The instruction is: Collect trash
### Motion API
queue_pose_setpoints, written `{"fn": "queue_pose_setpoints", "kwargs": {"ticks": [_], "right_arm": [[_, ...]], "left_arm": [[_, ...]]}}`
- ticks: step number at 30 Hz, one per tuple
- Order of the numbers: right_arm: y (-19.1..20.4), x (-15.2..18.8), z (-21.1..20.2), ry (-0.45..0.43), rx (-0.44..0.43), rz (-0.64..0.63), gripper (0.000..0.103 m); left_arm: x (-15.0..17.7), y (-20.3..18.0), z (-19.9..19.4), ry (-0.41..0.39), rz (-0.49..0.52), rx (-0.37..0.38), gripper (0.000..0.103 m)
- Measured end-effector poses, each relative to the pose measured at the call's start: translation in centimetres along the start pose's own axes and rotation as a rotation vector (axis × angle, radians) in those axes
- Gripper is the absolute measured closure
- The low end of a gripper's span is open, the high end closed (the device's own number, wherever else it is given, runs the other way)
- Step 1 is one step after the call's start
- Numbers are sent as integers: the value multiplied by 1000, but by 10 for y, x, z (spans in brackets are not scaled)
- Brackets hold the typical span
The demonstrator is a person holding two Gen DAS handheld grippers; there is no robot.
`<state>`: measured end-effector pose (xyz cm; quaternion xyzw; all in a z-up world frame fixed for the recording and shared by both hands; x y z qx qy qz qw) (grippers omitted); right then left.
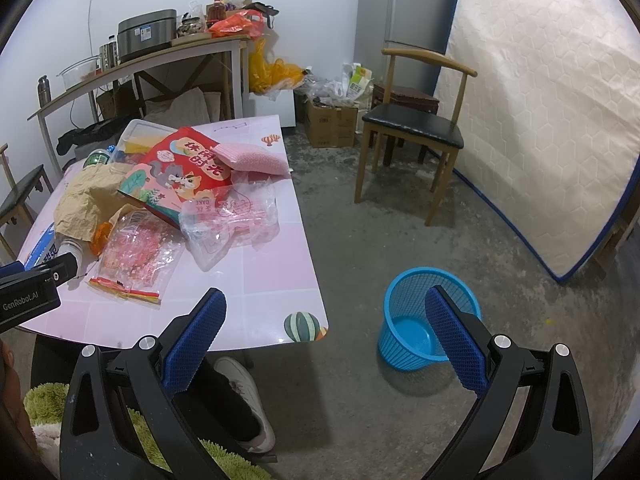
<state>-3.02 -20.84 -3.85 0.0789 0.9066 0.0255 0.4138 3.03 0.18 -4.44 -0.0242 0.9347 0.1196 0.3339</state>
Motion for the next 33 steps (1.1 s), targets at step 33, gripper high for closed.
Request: {"fn": "queue_pose_setpoints", "kwargs": {"ticks": [33], "right_arm": [[11,-17,7,-51,-44,-3,7]], "left_arm": [[-22,25,10,-74,-2,14,6]]}}
Point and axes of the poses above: each gripper's, at about its wrist camera, not at the fingertips, and z roughly the way its jaws point, y to its left, x to its underside, the point moved 5 cm from there along z, roughly the way its jaws point, and after that the axes turned 14 degrees about -x, right-handed, at the moved point
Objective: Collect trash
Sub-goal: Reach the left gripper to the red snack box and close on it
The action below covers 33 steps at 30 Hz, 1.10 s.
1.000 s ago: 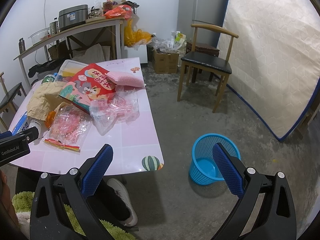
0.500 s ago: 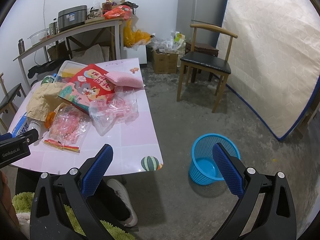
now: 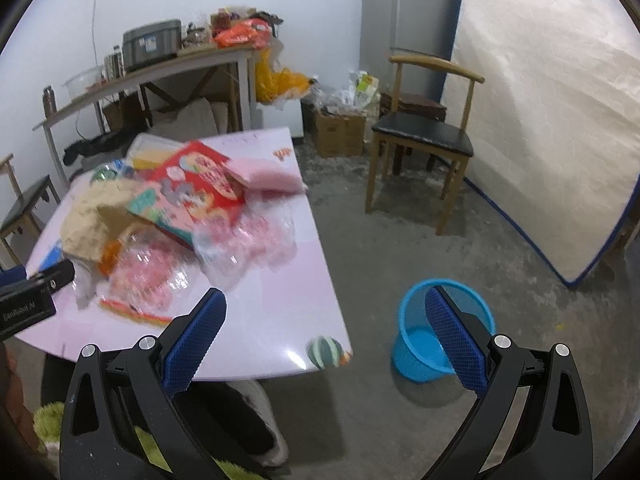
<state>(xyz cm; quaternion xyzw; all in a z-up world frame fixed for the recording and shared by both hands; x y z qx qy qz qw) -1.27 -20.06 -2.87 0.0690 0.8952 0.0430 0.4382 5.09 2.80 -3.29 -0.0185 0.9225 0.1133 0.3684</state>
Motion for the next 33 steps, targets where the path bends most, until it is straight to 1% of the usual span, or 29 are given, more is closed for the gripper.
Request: {"fn": "queue_pose_setpoints", "kwargs": {"ticks": [5,8,9,11,14,15,17,20,22,24,26,27,29,33], "right_arm": [[14,-21,10,-69,-57,-22,7],[20,-31,18,-91,-89,-40,7],[21,-34,21,-100,-96,-44,7],[21,-39,27,-114,-103,-44,7],[16,-47,39,-117,-120,-33,7],[14,-48,41,-118,-127,-28,7],[7,-53,49,-115,-147,-7,7],[-4,-58,60,-105,-178,23,7],[-10,-60,68,-98,-193,40,7],[-16,-61,77,-92,-203,57,7],[-21,-62,84,-86,-207,69,7],[-23,-62,86,-87,-209,77,7],[-27,-61,91,-84,-214,90,7],[-32,-58,102,-66,-224,107,7]], "left_arm": [[-16,9,8,-29,7,45,6],[-30,12,15,-44,6,111,6],[-35,12,17,-53,5,145,6],[-44,10,20,-77,-1,236,6],[-62,6,26,-102,-30,402,6],[-69,4,28,-100,-33,438,6],[-83,-5,33,-81,-6,480,6],[-102,-25,39,-62,55,507,6],[-117,-41,48,-35,102,525,6],[-124,-52,57,-3,119,542,10],[-132,-67,72,50,143,553,17],[-132,-73,78,68,152,552,20],[-133,-82,95,125,165,540,30],[-130,-95,119,211,176,516,40]]}}
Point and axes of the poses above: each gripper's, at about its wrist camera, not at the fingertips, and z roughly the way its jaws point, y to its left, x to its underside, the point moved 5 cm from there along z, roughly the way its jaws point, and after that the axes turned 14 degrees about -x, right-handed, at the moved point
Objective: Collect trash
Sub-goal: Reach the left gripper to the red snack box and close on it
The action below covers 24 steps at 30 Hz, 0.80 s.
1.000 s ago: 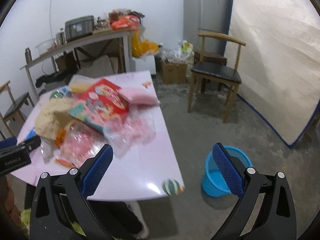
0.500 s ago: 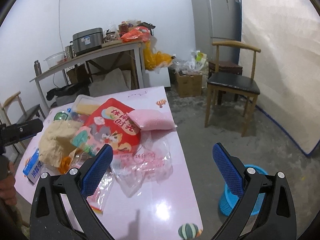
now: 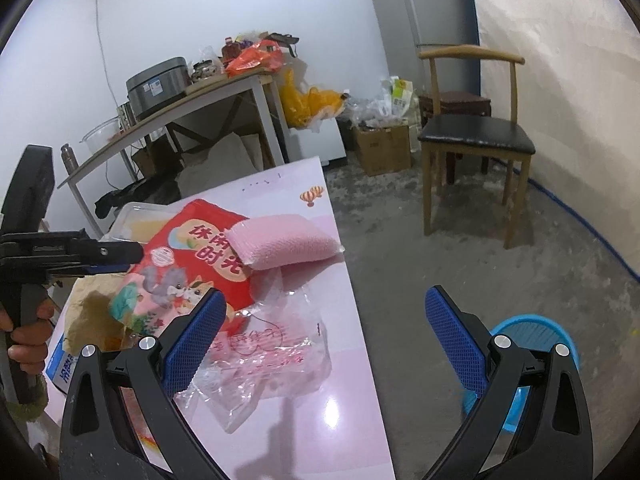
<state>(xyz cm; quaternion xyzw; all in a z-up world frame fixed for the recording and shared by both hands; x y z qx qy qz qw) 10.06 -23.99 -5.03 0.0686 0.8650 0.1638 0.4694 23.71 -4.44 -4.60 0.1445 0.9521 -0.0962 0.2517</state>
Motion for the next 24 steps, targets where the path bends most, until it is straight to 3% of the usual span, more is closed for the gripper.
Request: {"fn": "queue_pose_setpoints", "kwargs": {"ticks": [3,9,17,24], "right_arm": [[-3,2,5,11,-6,8,8],[-4,4,9,27,-20,13,11],[-1,5,5,35,-43,18,13],[-3,6,1,62,-88,58,14]], "left_arm": [[1,1,11,42,-14,3,51],[8,6,13,76,-59,25,84],[12,12,-9,22,-101,68,94],[24,9,-51,-122,-81,20,95]]}}
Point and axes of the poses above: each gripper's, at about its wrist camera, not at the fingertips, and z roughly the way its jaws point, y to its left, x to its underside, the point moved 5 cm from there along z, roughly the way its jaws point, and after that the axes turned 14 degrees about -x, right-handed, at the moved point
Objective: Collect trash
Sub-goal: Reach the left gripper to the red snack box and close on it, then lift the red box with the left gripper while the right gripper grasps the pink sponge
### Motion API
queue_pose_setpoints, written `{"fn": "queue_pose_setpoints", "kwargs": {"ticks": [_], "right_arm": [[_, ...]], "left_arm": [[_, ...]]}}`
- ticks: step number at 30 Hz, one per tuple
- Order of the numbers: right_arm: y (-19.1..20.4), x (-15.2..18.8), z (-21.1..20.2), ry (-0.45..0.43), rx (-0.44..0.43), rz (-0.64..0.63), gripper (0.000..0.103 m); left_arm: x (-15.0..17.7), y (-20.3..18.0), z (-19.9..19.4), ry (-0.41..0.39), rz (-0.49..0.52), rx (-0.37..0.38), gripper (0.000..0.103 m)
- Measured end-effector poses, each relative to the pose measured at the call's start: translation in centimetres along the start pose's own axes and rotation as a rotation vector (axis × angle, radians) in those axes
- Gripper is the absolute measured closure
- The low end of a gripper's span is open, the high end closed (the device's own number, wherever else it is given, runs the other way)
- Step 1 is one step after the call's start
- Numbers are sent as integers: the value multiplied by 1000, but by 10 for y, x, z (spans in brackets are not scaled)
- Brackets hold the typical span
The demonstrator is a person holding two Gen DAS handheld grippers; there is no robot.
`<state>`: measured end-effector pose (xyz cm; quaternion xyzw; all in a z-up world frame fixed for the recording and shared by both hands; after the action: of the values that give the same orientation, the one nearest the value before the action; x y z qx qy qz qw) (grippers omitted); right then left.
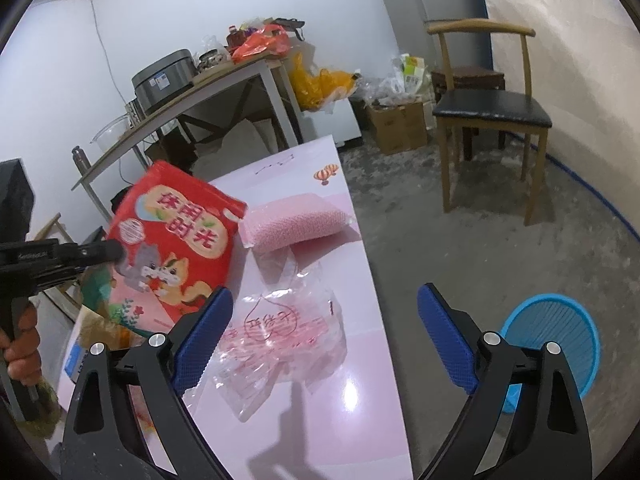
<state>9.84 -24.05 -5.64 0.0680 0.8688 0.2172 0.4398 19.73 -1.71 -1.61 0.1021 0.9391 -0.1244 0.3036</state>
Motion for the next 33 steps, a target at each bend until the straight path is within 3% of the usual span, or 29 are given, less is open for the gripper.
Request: {"fn": "queue_pose_setpoints", "kwargs": {"ticks": [4,13,17,23,26,33], "right_arm": [[0,0,0,32,-40,32,14],[9,-1,6,101,-103,99,14],[5,-22,12,123,-131,118,14],[-25,-61,60,220,-327,403,14],[-34,-64,89,273,-362,512,16],[-45,-58,139,358,-350,651,32]], "left_arm": [[6,0,-31,-125,24,-20,95],[29,25,-71,-238,-9,-48,95],[39,36,-78,-248,-34,-41,95],[48,51,-76,-237,-102,3,95],[51,51,-76,-236,-115,14,95],[50,51,-73,-238,-96,27,95]]}}
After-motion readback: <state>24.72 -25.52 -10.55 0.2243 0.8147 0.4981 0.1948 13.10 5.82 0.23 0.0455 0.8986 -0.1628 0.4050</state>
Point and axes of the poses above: each gripper's, at about its wrist camera, not at the fingertips, and z roughly the way its jaws point, y to its left, x to its underside, the point moved 5 cm from there along z, roughly the way its jaws point, and after that the axes turned 14 degrees about -x, right-handed, at the moved point
